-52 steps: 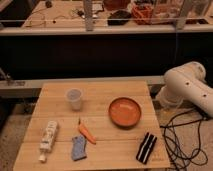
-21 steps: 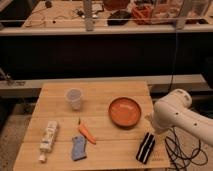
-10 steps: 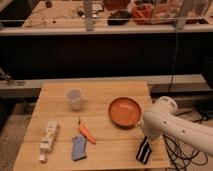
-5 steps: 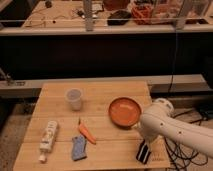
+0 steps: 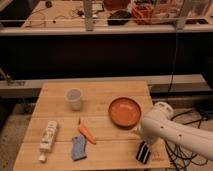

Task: Place the eraser in the ceramic cup

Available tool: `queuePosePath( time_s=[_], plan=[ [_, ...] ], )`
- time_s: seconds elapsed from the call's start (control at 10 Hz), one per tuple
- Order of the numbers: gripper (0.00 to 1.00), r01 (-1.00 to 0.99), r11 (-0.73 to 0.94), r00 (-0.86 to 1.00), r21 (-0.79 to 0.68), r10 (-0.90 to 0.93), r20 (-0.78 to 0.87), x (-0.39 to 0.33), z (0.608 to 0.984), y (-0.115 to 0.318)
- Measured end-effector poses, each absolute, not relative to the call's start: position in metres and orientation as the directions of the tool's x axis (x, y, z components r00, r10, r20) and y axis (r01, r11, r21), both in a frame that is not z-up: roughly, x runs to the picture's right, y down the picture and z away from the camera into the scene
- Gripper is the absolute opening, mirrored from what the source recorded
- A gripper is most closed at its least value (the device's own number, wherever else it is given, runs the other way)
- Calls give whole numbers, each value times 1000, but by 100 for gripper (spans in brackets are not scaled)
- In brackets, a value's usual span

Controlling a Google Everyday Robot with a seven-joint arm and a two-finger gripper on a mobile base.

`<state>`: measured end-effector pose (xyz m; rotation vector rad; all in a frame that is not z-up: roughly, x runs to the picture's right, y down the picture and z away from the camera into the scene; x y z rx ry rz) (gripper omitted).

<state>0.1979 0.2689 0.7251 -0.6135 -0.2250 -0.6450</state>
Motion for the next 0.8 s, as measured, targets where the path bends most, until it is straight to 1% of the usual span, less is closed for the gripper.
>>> queuePosePath(
  time_s=[0.8],
  plan=[
    [80,684,590,729,-430,-524,441,207,740,291]
  ],
)
